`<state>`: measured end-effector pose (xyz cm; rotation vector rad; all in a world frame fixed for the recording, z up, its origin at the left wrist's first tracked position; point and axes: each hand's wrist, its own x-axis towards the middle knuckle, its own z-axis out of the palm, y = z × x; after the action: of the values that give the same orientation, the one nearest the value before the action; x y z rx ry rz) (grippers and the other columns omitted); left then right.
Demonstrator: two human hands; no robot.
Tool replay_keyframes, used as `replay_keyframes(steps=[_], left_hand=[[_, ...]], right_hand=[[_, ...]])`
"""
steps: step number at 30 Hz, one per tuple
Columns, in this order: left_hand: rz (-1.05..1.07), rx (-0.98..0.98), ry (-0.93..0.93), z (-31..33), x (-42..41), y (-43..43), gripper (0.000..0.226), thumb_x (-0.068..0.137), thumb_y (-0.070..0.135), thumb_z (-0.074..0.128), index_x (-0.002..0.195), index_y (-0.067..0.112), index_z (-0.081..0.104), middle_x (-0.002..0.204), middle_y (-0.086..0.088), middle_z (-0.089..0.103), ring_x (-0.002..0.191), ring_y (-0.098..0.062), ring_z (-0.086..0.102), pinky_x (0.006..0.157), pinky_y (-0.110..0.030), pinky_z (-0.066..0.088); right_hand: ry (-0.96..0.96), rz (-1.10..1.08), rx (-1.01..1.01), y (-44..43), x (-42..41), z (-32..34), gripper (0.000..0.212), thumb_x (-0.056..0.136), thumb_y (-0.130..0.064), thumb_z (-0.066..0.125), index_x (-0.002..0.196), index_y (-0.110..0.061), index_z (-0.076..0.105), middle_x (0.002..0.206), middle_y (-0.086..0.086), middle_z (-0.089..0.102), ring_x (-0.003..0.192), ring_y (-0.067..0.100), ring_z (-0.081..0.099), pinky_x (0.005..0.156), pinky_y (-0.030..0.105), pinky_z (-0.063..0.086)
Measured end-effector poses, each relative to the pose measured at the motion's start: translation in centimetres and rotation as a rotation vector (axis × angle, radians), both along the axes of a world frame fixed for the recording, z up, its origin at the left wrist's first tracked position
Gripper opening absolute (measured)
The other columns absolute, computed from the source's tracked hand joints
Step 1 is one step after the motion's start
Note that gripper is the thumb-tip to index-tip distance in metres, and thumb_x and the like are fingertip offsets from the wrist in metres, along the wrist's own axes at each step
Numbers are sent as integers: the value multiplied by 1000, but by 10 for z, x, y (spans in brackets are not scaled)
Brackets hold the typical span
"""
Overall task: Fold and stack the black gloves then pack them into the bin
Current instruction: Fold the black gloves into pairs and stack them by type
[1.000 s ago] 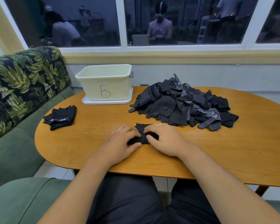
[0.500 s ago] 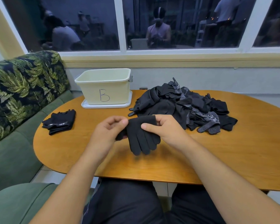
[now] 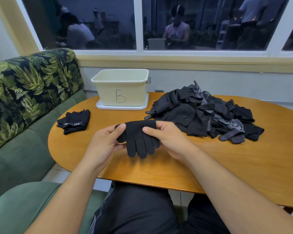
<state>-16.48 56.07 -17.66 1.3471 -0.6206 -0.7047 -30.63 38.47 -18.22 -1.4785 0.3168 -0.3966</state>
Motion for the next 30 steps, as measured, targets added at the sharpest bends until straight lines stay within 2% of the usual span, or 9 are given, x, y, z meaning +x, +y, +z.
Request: replay_keyframes(steps=[3,7,9,13,16,19,23,27,30], left_hand=[[86,-13,-37,-4,11,6,27,108,25,60,120,10,79,114,-12,80,110,-28,76,83,-36,64],[160,-15,48,-13,25,10,27,106,28,65,126,13,75,119,-12,79,109,-31,77,91,-48,63],[181,16,60,-19,36,10,36,101,27,72,136,19,67,120,-11,78,107,-30,78,92,-51,62],[227,288,-314,-32,57,6,48,99,25,76,144,29,58,115,-4,79,94,-15,79,84,-41,66],[235,541,-644,-41,68,1,54,95,39,79,144,32,58,130,5,72,111,-11,71,91,-34,60],[264,619,-724,-44,73,3,60,95,45,78,148,30,53,144,5,63,128,-17,62,93,-33,52],[312,610,-833,-48,82,19,47,100,47,70,142,28,59,143,6,61,134,-18,55,100,-37,48],[431,549,-960,-56,101,36,30,106,36,60,133,24,65,140,3,62,137,-22,49,108,-40,43],[539,625,-1123,-61,117,41,34,105,36,58,136,22,64,149,-2,57,146,-27,40,117,-51,37]], right_hand=[[29,29,63,4,13,-7,23,103,-21,72,125,-18,78,119,15,79,103,29,74,89,52,62],[45,-34,79,13,37,-13,22,101,-15,74,123,-16,79,112,11,81,97,23,77,80,37,62],[79,-58,99,17,50,-16,22,100,-13,75,122,-15,79,110,10,82,97,25,79,82,38,65],[213,-103,54,17,70,-27,20,97,-15,79,117,-11,79,103,10,82,96,29,79,84,43,67],[318,-197,-140,19,74,-28,34,93,-27,84,124,-16,74,100,-1,80,90,21,78,85,43,66],[426,-271,-579,21,68,-19,66,96,-43,77,153,-23,51,130,-5,66,112,13,65,91,30,55],[471,-215,-1125,34,60,-13,58,106,-44,58,160,-31,41,157,-3,47,142,24,46,113,43,46],[344,29,-1268,51,69,-20,51,110,-49,44,159,-38,44,168,-5,36,156,22,28,126,52,30],[485,181,-1327,63,82,-38,64,107,-68,31,167,-47,21,179,-4,9,165,28,3,133,55,8]])
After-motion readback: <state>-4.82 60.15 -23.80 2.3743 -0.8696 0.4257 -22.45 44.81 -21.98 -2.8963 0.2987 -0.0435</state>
